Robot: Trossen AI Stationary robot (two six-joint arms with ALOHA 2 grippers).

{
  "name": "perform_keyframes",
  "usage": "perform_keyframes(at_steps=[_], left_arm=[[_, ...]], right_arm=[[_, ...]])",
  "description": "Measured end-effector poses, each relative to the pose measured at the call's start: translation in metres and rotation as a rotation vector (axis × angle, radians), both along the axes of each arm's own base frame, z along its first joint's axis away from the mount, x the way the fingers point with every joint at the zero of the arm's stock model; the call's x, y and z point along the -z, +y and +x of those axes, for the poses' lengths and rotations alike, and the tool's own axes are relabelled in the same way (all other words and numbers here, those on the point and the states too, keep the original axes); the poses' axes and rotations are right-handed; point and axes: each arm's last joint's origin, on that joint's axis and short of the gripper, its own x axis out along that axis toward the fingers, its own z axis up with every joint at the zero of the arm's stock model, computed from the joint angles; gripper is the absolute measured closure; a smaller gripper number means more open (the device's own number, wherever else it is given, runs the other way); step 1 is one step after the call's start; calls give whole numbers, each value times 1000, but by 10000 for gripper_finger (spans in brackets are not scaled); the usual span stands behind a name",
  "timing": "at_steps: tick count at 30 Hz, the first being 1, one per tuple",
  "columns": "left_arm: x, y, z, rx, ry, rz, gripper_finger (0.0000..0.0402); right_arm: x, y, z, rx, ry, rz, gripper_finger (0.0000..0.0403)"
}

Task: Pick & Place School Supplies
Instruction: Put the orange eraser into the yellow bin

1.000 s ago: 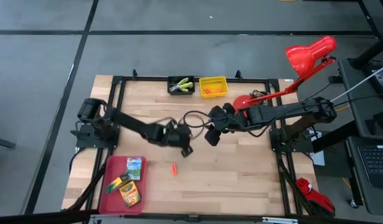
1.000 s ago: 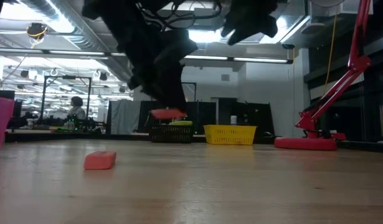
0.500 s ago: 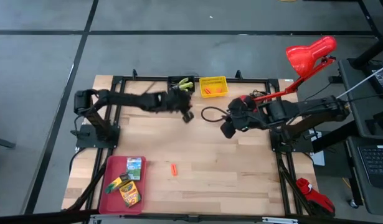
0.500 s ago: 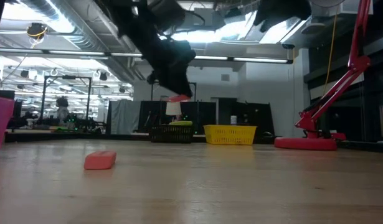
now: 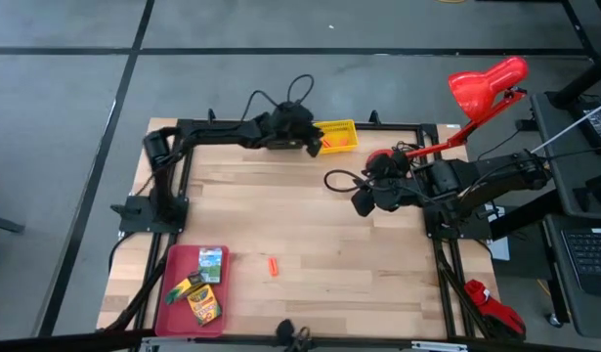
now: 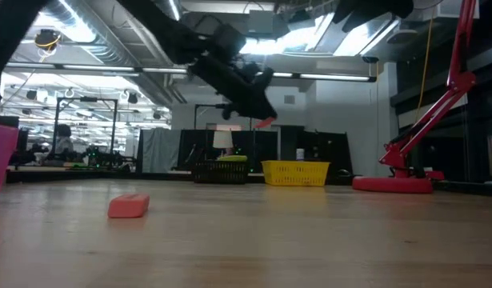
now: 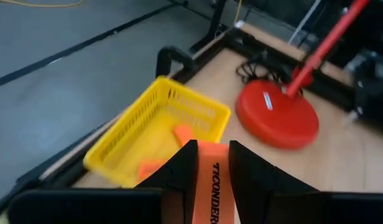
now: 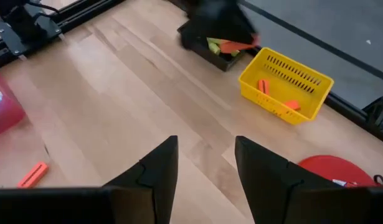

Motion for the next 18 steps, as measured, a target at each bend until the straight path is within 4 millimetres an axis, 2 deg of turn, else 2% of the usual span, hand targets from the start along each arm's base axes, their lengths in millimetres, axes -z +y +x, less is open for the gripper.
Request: perform_keyframes(at_steps=[4,10,13,18], left_arm=[[4,19,27,-16,-28,-5,328],[12,42,58,-16,-62,-24,321],[17,50,64,-12,-50,-53,315],[18,53,63,-17,-33,-47,296]], right_arm=[[0,0,0,9,-6,8,240],[0,0,0,31,-21,27,240],[0,0,0,37,-25,33,240],[0,0,0,39,-28,34,240]])
